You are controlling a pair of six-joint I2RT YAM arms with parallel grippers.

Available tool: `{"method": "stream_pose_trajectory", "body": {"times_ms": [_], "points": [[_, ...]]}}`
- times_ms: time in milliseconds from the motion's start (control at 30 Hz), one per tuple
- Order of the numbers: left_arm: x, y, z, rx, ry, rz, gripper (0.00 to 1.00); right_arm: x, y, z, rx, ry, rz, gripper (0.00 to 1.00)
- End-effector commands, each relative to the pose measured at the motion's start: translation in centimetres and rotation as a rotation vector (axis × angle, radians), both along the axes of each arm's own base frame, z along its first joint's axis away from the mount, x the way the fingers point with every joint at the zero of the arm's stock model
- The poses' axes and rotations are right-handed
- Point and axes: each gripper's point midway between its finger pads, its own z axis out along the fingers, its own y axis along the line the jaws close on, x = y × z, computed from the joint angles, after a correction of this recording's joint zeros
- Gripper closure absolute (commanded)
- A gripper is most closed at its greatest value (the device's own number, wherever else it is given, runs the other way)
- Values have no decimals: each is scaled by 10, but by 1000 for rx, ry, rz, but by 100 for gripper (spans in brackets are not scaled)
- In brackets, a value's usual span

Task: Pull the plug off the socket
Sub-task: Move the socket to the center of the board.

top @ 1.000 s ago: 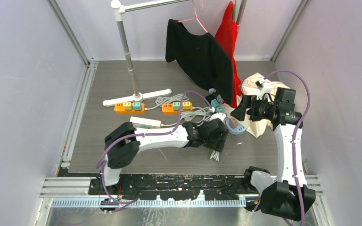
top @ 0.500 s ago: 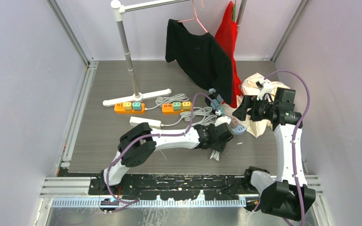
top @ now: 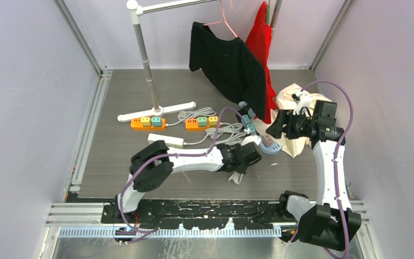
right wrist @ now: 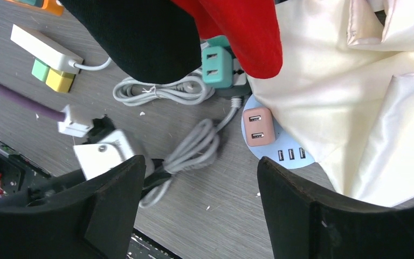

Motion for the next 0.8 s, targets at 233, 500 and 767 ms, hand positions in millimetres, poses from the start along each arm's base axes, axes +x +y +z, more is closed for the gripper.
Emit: {"method": "stream_pose_trajectory", "body": {"times_ms": [233, 500, 767], "points": [[-42, 143, 17, 119, -46, -103, 100, 1, 2, -5, -14, -30, 72, 21], [-59, 196, 12, 113, -47, -113, 97, -12, 15, -8, 39, -40, 186, 18], [-61, 207, 71, -10, -128, -147, 37, -61, 57, 4, 112, -219, 601, 5]]}}
